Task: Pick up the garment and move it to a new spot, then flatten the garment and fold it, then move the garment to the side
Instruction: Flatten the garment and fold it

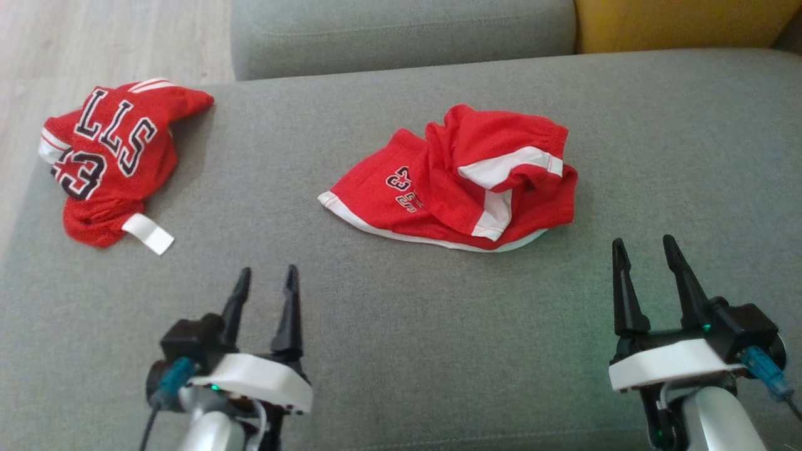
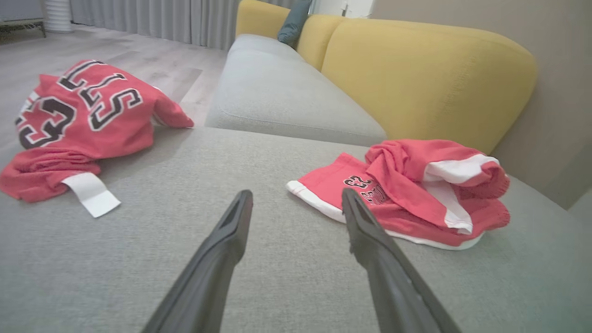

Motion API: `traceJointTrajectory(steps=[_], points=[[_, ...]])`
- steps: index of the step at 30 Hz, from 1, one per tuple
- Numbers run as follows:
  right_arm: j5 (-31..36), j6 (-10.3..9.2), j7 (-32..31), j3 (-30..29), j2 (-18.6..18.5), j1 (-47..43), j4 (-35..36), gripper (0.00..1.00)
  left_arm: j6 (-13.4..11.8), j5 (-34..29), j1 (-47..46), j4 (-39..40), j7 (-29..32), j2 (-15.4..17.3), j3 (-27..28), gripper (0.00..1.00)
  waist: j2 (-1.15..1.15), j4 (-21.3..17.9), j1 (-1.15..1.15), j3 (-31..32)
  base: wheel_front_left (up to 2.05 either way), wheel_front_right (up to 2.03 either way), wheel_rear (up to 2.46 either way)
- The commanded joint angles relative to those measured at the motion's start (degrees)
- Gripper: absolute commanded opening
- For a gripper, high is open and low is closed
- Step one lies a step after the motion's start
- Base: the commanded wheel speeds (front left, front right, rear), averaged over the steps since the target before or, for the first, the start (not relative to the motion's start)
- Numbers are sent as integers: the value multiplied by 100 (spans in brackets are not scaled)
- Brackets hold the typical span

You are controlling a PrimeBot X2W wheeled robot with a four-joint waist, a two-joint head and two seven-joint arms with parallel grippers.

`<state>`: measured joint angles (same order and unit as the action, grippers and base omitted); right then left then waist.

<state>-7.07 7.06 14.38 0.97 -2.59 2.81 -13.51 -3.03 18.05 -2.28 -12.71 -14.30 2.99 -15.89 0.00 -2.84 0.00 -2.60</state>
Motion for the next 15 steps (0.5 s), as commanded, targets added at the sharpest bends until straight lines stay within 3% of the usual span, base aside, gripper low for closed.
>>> traceJointTrajectory(steps=[1, 15], points=[[-27, 43, 62, 138, -29, 161, 207, 100, 20, 33, -242, 163, -70, -11, 70, 100, 0, -47, 0, -65, 0, 0, 0], [-118, 43, 62, 351, -29, 538, 293, 100, 271, 339, -1783, -817, -70, -11, -1784, 100, 0, -865, 0, -910, 0, 0, 0]])
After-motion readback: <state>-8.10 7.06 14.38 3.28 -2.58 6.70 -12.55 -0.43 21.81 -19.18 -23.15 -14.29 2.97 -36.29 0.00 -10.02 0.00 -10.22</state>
